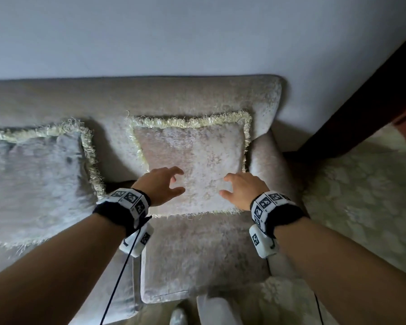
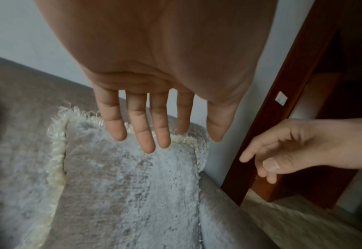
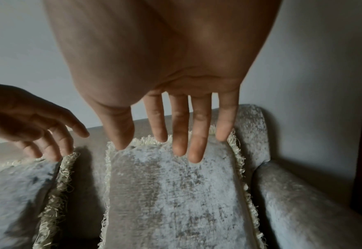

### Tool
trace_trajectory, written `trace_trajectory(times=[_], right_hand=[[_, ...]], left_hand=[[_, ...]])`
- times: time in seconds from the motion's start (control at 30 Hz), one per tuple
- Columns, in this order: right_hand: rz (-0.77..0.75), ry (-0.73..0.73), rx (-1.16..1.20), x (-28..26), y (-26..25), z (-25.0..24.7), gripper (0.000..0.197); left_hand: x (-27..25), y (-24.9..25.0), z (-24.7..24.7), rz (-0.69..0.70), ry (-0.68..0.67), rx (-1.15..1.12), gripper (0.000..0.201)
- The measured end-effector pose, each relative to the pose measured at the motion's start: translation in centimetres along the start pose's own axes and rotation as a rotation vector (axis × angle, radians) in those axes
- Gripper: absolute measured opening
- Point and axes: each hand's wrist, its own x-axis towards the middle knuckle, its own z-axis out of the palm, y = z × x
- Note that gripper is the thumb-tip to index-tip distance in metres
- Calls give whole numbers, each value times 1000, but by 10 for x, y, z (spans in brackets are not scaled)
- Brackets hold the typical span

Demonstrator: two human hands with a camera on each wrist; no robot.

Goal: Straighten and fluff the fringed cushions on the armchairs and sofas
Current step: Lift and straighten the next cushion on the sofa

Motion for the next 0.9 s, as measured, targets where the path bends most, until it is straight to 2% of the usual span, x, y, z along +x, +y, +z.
trace_trajectory(times=[0.2,0.43,0.7,0.9], right_hand=[[15,64,-12,-51,-28,-25,53],[7,44,-12,-67,-36,-27,54],[10,29,79,-32,-17,-15,53],[2,58,250,28,20,13,67]], left_hand=[[-42,16,-36,83,83,63,53],[-67,20,-35,130,12,154,56],[-44,12,-26,96,3,137,57],[6,-11,-1,-27,0,-31,59]])
